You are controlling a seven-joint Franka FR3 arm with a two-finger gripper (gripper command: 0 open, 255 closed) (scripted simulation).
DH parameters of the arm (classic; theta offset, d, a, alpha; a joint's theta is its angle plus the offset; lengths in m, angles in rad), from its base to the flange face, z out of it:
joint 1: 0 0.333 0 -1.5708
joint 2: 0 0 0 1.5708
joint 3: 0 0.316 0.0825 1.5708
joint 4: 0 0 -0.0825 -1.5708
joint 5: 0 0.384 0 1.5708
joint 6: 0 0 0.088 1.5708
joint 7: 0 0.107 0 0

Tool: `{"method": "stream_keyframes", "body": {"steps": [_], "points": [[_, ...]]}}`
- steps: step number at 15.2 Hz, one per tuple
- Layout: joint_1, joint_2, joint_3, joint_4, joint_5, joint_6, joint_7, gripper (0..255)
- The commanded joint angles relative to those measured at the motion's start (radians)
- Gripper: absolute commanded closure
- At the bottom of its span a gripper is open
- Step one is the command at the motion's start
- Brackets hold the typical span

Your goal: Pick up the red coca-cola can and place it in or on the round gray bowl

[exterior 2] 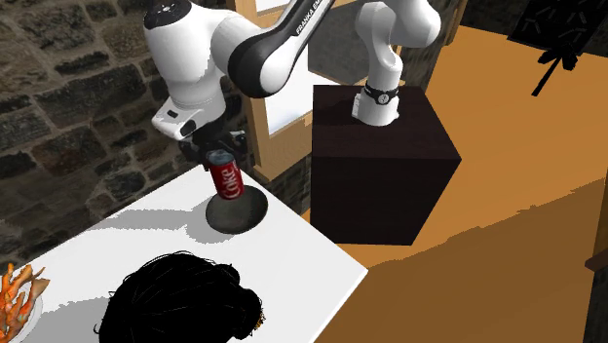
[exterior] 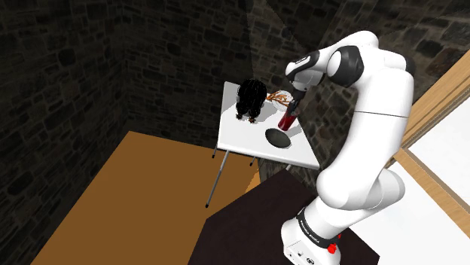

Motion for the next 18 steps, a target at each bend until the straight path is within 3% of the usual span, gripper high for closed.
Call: {"method": "stream_keyframes", "body": {"steps": [1,14,18], "points": [[-0.002,0.014,0.003,-0.007,0.005,0.022,-0.002,255],[-0.018,0.116,0.025,-0.035,0.036,0.149,-0.010,255],[-0.018,0.116,0.025,-0.035,0.036,0.149,-0.010,255]]}}
